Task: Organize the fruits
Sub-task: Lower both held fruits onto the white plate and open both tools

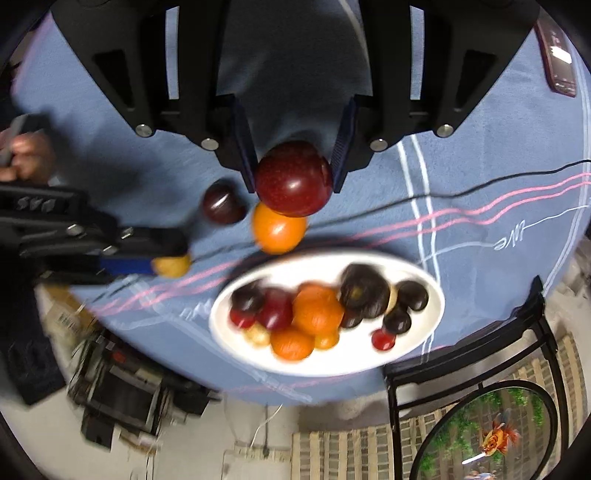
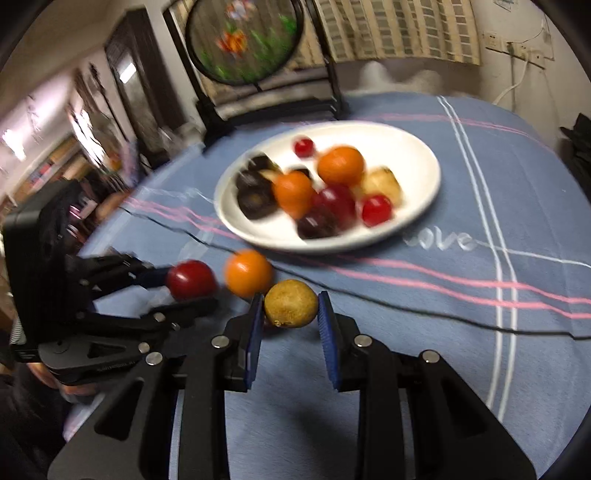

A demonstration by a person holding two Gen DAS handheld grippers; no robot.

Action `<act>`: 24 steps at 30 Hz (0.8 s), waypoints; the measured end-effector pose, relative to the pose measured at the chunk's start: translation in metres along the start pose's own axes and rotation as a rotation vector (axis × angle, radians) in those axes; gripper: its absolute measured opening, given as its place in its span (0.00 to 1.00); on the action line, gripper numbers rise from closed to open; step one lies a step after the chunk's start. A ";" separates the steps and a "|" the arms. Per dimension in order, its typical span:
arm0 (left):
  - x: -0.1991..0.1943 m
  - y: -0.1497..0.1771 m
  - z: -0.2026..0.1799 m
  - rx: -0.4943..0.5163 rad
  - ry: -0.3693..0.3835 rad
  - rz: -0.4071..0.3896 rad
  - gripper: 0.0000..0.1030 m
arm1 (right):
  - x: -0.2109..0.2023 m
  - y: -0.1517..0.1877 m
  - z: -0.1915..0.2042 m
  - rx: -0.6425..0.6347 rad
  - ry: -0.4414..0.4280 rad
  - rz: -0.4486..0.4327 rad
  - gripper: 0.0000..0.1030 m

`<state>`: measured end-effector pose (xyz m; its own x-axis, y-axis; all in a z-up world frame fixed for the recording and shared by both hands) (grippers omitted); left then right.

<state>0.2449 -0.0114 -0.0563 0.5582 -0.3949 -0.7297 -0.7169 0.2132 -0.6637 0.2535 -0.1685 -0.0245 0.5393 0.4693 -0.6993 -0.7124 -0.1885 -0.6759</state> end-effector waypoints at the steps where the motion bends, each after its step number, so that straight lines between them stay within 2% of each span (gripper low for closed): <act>1: -0.005 -0.005 0.000 -0.013 0.022 -0.022 0.39 | -0.003 -0.007 -0.001 0.017 -0.004 -0.033 0.28; 3: -0.011 -0.023 0.006 -0.049 0.041 -0.073 0.39 | -0.006 -0.024 -0.005 0.037 0.011 -0.094 0.29; 5: -0.013 -0.042 0.014 -0.079 0.000 -0.120 0.39 | -0.004 -0.043 -0.011 0.054 0.057 -0.150 0.29; 8: -0.007 -0.067 0.032 -0.166 -0.018 -0.163 0.39 | 0.008 -0.068 -0.020 0.076 0.119 -0.204 0.29; 12: 0.009 -0.091 0.053 -0.237 -0.070 -0.187 0.39 | 0.040 -0.085 -0.034 0.143 0.133 -0.182 0.29; 17: 0.033 -0.108 0.071 -0.269 -0.131 -0.167 0.39 | 0.064 -0.102 -0.041 0.160 0.131 -0.174 0.29; 22: 0.045 -0.111 0.080 -0.296 -0.143 -0.149 0.39 | 0.075 -0.100 -0.045 0.138 0.150 -0.139 0.31; 23: 0.044 -0.111 0.079 -0.290 -0.148 -0.155 0.46 | 0.075 -0.098 -0.046 0.141 0.156 -0.135 0.34; 24: 0.039 -0.111 0.077 -0.281 -0.166 -0.167 0.62 | 0.073 -0.097 -0.048 0.153 0.153 -0.128 0.40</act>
<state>0.3785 0.0180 -0.0234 0.7207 -0.2483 -0.6473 -0.6843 -0.1049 -0.7216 0.3840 -0.1573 -0.0213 0.6828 0.3424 -0.6454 -0.6874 0.0019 -0.7262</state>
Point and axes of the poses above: each gripper's, at about its wrist camera, not at the fingertips, and x roughly the way its jaws point, z to its left, y to its underside, the point moved 3 cm from there along x, roughly the way its jaws point, and after that the axes turned 9 degrees about y, right-handed, at the moved point
